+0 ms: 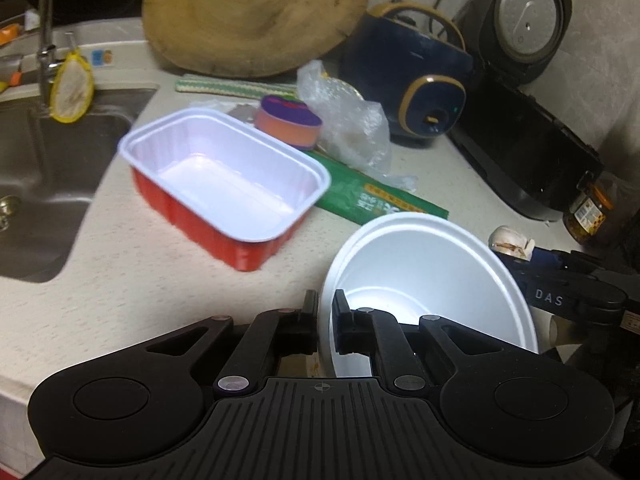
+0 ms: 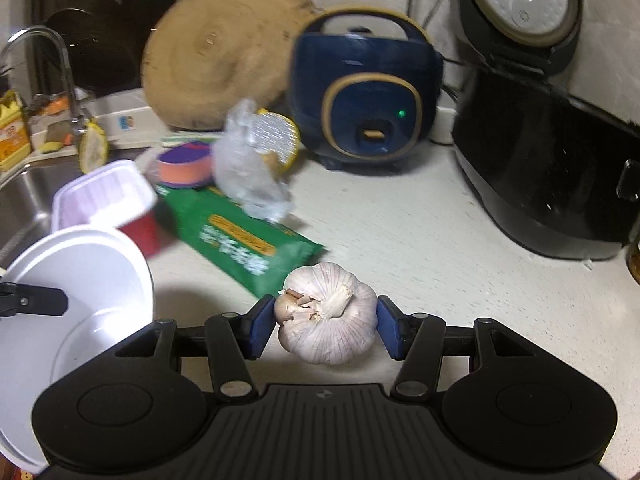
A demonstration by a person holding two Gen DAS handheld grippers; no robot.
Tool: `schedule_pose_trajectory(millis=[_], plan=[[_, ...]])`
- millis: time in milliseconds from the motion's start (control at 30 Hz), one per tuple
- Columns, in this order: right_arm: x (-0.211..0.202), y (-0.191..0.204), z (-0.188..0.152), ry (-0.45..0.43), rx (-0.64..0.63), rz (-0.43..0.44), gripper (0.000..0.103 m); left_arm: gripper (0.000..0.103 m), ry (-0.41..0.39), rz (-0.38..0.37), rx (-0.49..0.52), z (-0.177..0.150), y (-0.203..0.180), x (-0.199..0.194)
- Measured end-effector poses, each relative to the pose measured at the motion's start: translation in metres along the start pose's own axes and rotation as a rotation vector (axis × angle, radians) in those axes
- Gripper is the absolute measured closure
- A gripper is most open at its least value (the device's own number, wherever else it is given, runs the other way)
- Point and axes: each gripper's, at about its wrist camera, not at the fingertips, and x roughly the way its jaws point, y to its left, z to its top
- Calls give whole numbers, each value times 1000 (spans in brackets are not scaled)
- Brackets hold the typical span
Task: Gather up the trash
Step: 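Lift the garlic bulb with the right gripper while the left gripper lifts the white bowl, then lower both into the green bin, open the left gripper while the right gripper releases the garlic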
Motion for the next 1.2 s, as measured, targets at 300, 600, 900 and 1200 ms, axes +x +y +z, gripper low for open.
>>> schedule_pose_trajectory(millis=[300, 600, 900, 1200], plan=[[-20, 52, 4, -7, -83, 47, 49, 91, -63, 11, -50, -19, 38, -42], [-43, 113, -11, 15, -154, 104, 49, 92, -97, 31, -99, -53, 92, -88], [-62, 159, -53, 101, -194, 172, 49, 92, -49, 40, -106, -111, 154, -119], [-39, 173, -123, 231, -260, 164, 49, 92, 243, 33, -163, -203, 178, -17]])
